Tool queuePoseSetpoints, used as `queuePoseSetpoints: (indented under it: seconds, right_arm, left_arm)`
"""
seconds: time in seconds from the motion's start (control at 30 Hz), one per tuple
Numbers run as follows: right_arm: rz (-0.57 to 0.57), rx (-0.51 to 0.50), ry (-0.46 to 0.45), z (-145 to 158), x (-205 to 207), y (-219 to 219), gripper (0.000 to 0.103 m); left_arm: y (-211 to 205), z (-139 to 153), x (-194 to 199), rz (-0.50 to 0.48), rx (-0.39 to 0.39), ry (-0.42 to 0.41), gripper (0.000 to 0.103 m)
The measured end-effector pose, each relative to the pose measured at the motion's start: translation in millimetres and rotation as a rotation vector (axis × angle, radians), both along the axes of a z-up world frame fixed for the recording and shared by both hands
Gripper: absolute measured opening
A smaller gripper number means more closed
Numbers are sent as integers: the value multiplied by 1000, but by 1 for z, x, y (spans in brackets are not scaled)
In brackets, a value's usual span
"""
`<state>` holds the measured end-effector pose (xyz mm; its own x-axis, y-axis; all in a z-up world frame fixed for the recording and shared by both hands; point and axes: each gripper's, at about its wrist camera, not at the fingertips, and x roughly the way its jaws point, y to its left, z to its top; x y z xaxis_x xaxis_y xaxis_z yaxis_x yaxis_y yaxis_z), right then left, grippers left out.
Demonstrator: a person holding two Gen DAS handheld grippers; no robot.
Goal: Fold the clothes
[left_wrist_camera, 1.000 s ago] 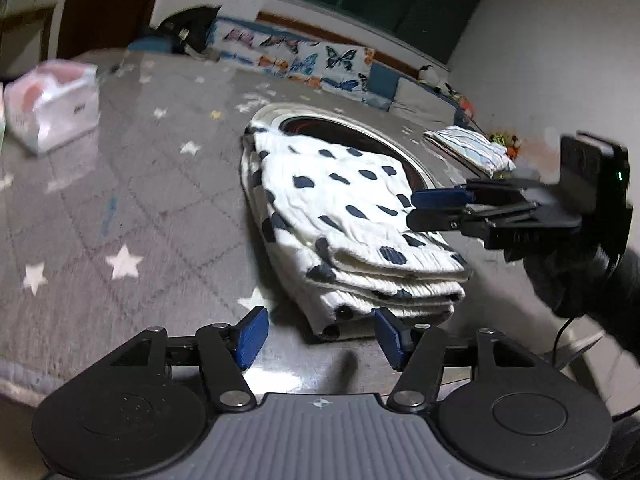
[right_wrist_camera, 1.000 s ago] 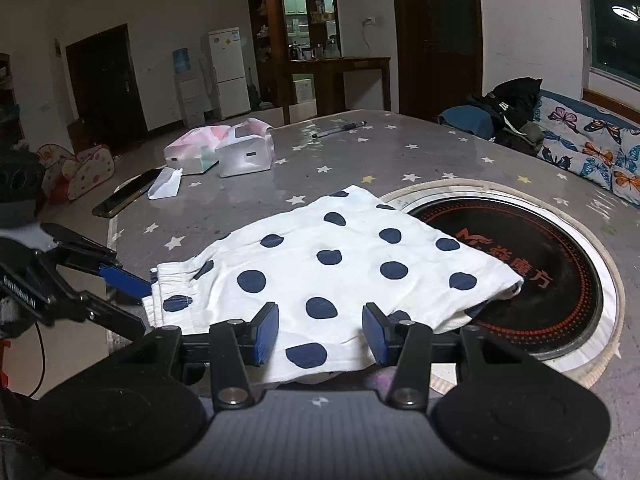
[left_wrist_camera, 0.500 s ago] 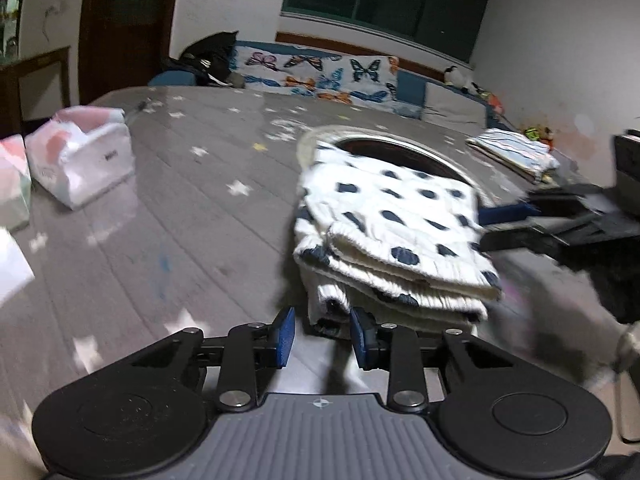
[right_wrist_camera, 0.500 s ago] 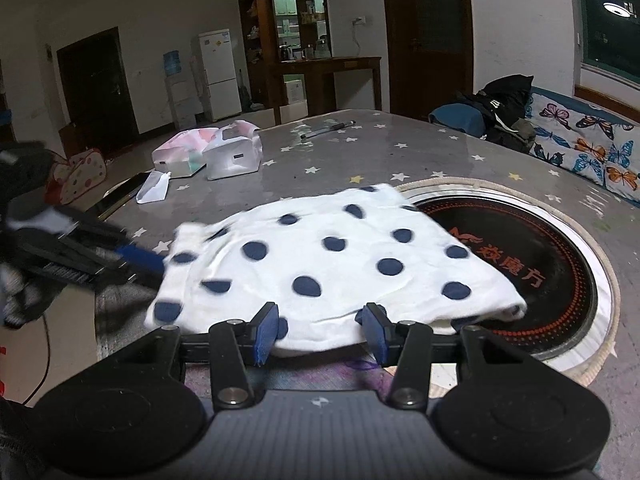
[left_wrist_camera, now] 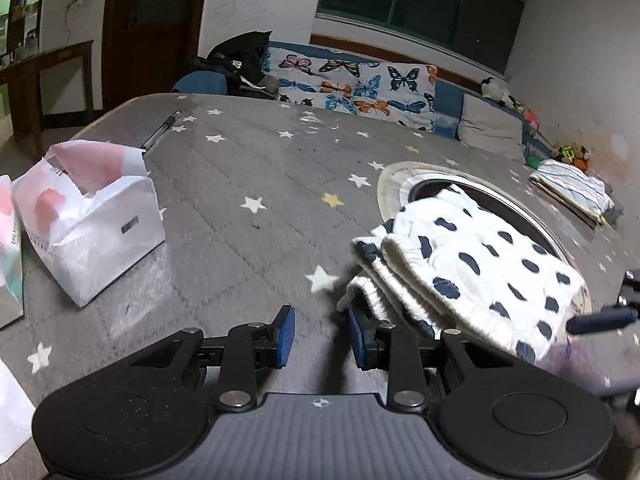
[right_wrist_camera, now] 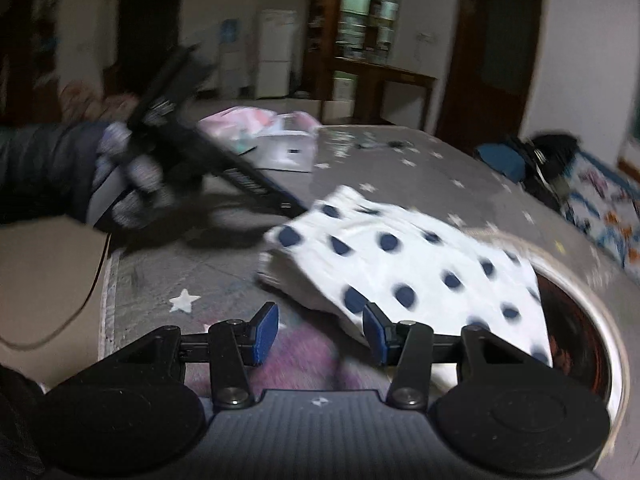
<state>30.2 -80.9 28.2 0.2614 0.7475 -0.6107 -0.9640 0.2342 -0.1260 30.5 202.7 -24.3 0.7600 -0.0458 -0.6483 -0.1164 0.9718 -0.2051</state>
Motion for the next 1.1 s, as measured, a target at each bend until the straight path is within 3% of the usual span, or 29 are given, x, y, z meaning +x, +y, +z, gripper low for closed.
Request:
queuePoseSetpoints:
  seconds: [0.1, 0.27, 0.4, 0.53, 0.63, 0.77, 0.97, 1.1]
  right_arm:
    - [58, -53, -130, -5, -15, 22, 48]
    - [176, -137, -323, -18, -37, 52, 48]
    - [231, -202, -473, -34, -51, 66, 47]
    - [264, -238, -587, -49, -60, 74, 46]
    - [265, -239, -605, -52, -62, 76, 44]
    - [243, -226, -586, -56, -62, 80, 34]
    - [180, -151, -501, -39, -56, 76, 27]
    - [146, -112, -475, -29, -54, 75, 25]
  left_arm:
    - [6, 1, -4, 32, -43, 5, 34]
    - [10, 3, -21, 87, -128, 6, 50]
    - [12, 4, -35, 122, -264, 4, 64]
    - [11, 5, -43, 153, -416, -4, 71]
    - [7, 7, -42, 173, -480, -8, 76]
    - [0, 8, -42, 205, -547, -21, 85]
    - [2, -10, -46, 283, -807, -36, 92]
    - [-1, -18, -44, 315, -873, -34, 92]
